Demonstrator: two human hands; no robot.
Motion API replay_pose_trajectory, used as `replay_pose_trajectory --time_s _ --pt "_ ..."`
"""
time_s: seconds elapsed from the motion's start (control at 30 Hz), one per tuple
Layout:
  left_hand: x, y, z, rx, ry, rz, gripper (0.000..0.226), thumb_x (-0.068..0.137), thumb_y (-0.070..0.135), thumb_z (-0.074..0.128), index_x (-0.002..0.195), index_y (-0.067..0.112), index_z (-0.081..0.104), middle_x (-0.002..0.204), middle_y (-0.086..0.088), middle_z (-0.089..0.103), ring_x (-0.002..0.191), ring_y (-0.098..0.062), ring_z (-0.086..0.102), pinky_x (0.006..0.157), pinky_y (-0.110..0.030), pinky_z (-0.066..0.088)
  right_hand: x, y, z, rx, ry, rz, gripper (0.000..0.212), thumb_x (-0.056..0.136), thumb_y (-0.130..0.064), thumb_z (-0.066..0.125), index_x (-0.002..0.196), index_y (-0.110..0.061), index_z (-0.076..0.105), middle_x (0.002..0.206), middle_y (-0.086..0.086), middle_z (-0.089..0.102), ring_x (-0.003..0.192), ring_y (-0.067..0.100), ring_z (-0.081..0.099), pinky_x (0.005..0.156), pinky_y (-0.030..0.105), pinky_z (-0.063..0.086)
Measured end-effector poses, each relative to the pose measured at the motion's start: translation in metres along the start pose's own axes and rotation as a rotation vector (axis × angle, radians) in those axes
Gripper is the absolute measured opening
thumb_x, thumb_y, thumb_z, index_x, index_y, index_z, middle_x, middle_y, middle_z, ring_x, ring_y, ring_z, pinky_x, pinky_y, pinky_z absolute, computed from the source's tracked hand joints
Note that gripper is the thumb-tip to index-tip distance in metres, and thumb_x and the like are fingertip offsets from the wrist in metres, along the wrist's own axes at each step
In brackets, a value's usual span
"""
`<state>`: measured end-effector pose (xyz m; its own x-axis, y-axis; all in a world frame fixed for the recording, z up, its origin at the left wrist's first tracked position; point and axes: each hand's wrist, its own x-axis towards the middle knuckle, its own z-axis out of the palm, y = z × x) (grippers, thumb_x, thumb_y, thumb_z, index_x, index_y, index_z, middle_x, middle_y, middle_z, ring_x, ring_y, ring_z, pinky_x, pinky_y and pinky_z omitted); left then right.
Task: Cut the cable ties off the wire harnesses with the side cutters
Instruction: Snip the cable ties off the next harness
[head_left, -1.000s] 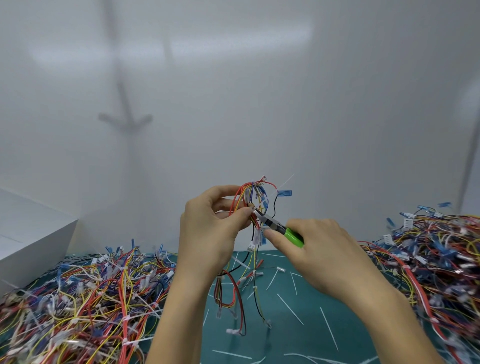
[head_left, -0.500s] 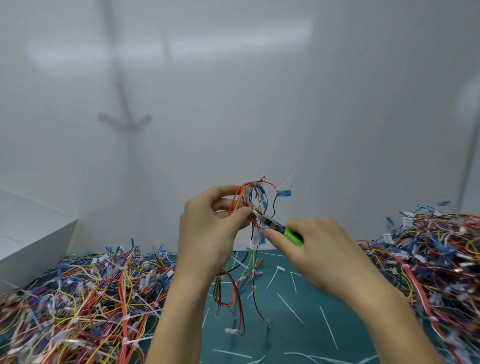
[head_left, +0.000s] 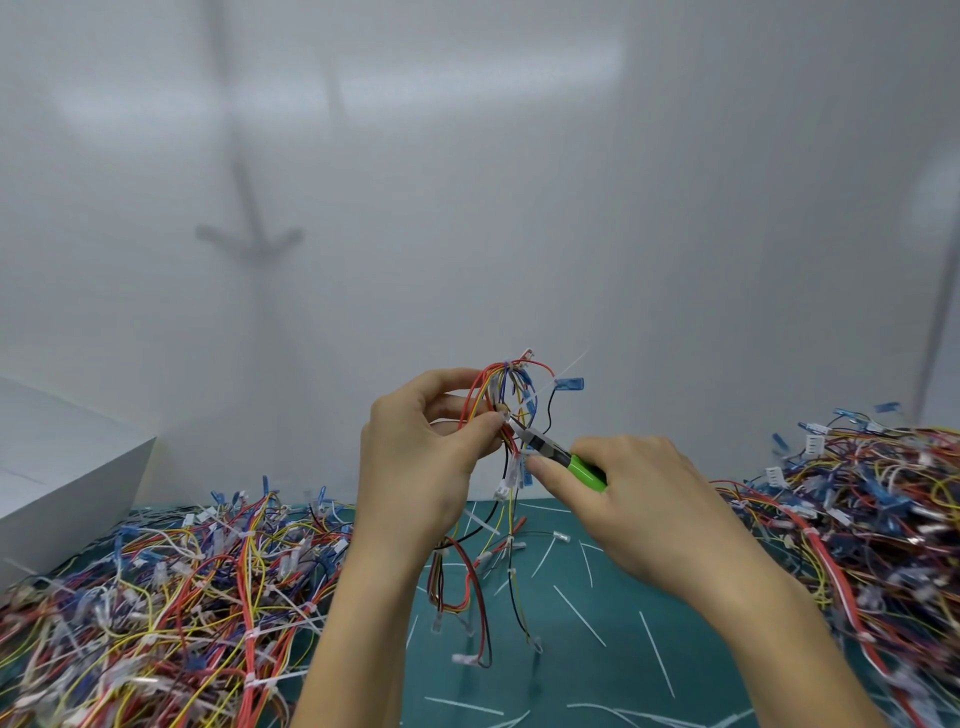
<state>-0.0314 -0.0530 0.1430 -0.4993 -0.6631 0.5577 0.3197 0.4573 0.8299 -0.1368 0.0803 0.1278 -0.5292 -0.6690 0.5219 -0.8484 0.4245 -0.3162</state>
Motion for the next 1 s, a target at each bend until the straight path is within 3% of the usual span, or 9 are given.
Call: replay_pose_trajectory --time_s 0.47,0.73,0.9,1.0 --pt "-0.0012 0.0004 0.0012 -0.009 0.006 0.001 0.029 0.08 -0.002 0.074 0.1 0.019 0.071 0.076 -0.003 0.076 0.071 -0.02 0.075 0.073 -0.034 0.061 -0.0009 -0.0023 -0.0028 0.03 -0.025 0.013 0.066 0.08 -0.077 0.028 0.057 -0.017 0.037 0.053 0.004 0.039 0.053 0.017 0.038 0.047 0.033 0.022" --pt "-0.0025 0.0028 0.0028 -0.001 0.021 0.026 0.029 0.08 -0.001 0.074 0.1 0.02 0.071 0.075 0.001 0.076 0.069 -0.013 0.074 0.068 -0.024 0.06 -0.0007 -0.0034 -0.0044 0.093 -0.036 0.037 0.064 0.082 -0.075 0.034 0.054 -0.017 0.036 0.051 0.004 0.035 0.051 0.017 0.034 0.047 0.032 0.023" --pt "-0.0027 0.0028 0.0036 -0.079 0.045 -0.008 0.027 0.079 -0.002 0.074 0.097 0.018 0.071 0.077 -0.004 0.076 0.071 -0.017 0.074 0.066 -0.022 0.058 0.0002 -0.0041 -0.0033 0.226 -0.061 0.07 0.07 0.083 -0.075 0.037 0.065 -0.01 0.056 0.049 -0.001 0.044 0.049 0.012 0.035 0.051 0.033 0.031" --pt "-0.0029 0.0021 0.0051 -0.27 0.071 -0.142 0.023 0.08 -0.007 0.072 0.097 0.008 0.07 0.079 -0.009 0.076 0.071 -0.017 0.074 0.063 -0.02 0.057 0.0035 -0.0053 -0.0022 0.453 -0.02 0.118 0.069 0.086 -0.072 0.044 0.07 -0.007 0.061 0.048 -0.008 0.049 0.05 0.011 0.04 0.055 0.032 0.038"
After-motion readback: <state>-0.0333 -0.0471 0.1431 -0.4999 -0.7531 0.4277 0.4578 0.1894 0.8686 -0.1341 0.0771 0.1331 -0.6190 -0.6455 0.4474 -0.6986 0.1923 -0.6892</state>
